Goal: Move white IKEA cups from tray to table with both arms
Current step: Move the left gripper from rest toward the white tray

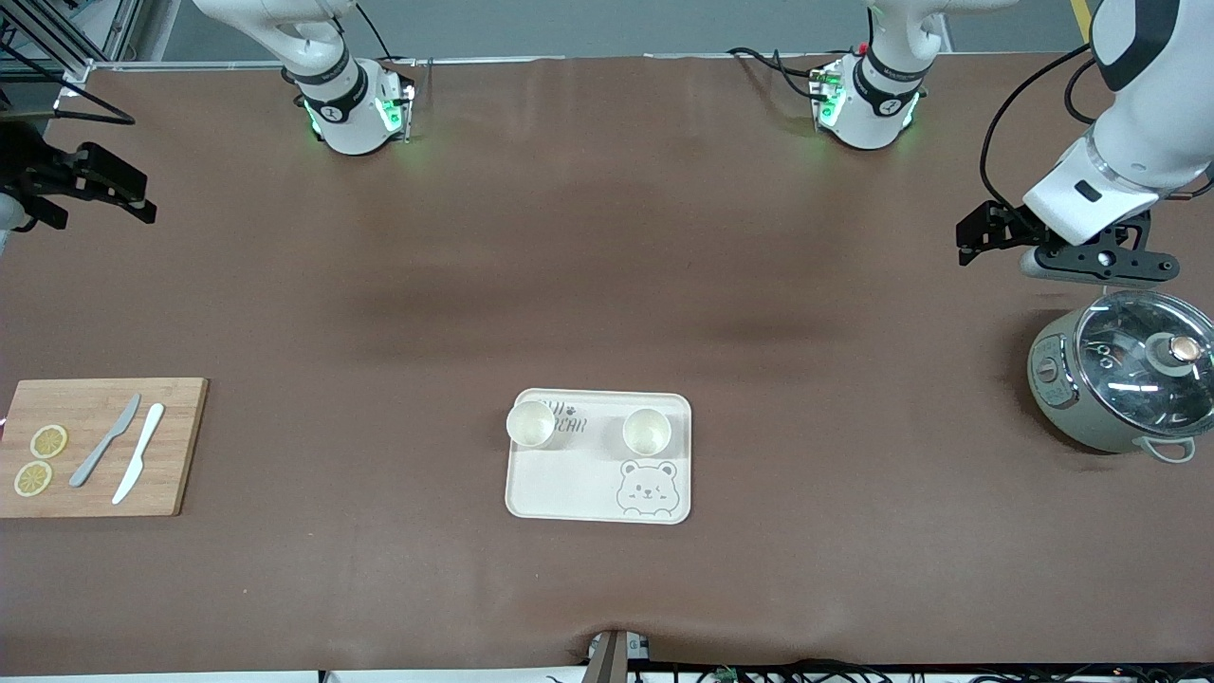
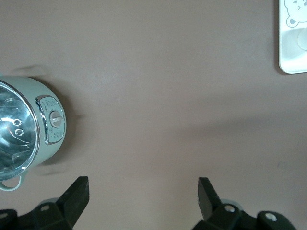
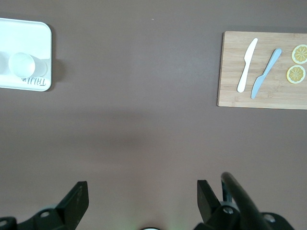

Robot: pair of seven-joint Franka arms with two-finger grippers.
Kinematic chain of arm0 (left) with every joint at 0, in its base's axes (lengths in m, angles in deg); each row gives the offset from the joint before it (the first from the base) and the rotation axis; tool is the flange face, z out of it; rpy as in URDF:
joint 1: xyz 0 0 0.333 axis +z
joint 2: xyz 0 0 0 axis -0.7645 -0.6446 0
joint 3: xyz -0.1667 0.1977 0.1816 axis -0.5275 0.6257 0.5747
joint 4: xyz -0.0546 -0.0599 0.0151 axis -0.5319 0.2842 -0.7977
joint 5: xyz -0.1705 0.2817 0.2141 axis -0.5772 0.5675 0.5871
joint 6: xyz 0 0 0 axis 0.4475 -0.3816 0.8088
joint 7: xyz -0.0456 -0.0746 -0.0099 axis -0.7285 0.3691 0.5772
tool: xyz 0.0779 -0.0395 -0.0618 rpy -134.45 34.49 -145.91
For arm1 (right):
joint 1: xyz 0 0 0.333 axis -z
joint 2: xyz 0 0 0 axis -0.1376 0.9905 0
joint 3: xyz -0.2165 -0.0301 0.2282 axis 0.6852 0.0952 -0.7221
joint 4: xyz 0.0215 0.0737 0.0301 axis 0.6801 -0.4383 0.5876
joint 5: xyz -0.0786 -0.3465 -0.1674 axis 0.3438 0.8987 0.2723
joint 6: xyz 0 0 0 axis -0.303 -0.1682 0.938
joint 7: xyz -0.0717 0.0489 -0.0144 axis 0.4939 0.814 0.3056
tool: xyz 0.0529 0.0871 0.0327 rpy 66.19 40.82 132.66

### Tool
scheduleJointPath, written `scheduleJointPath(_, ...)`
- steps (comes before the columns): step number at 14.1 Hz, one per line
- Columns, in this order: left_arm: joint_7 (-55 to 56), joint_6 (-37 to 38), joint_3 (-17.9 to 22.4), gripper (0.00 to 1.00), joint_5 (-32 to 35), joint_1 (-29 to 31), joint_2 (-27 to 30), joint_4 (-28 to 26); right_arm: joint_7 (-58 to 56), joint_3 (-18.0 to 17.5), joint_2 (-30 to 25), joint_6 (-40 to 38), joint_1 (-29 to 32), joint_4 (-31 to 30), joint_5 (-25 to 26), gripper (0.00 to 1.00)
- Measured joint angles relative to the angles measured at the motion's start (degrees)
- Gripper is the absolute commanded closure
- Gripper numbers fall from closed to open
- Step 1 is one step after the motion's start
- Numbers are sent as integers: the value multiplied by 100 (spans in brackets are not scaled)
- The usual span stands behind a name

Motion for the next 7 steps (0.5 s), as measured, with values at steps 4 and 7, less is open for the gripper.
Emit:
scheduleJointPath(4, 0, 0, -2, 0, 0, -2, -3, 0, 0, 0, 0, 0, 0, 0, 0, 0)
scheduleJointPath(7, 2, -17, -96, 0, 0, -40, -15, 47, 0, 0, 0, 0, 0, 0, 0, 0)
